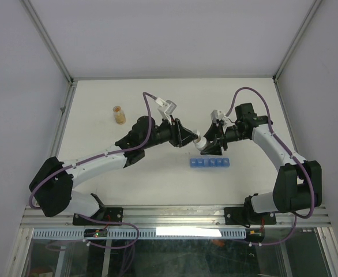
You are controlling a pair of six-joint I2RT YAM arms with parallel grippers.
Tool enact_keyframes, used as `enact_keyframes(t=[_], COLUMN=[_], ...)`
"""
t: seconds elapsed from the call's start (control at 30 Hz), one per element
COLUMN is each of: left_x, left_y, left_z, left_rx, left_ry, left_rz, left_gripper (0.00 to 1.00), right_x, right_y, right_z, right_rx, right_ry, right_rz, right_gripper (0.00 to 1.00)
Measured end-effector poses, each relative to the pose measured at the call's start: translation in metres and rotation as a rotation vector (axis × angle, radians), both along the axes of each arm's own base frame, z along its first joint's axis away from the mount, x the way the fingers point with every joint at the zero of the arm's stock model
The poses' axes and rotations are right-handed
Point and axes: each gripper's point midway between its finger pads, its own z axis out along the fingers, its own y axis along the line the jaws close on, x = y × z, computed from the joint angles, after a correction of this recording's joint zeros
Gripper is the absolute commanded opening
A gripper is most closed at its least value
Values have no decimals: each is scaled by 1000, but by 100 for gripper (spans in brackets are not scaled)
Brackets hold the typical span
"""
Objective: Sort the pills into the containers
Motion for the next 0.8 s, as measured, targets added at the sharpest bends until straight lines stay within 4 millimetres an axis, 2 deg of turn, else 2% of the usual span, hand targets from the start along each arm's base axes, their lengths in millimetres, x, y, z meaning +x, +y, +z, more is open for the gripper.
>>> enact_keyframes(t=[0.57, 0.67, 0.8], left_x=[11, 17, 30], left_y=[15, 21, 35], left_z=[16, 10, -11], left_rx=[-29, -5, 69], left_ry=[18, 30, 56], left_rz=[108, 149, 230], left_gripper=[0, 0, 0], right_x=[0, 0, 0], right_y=[0, 0, 0], right_z=[-1, -1, -1], right_rx=[-1, -1, -1], right_ry=[6, 6, 7], right_rz=[2, 2, 2], right_gripper=[0, 0, 0])
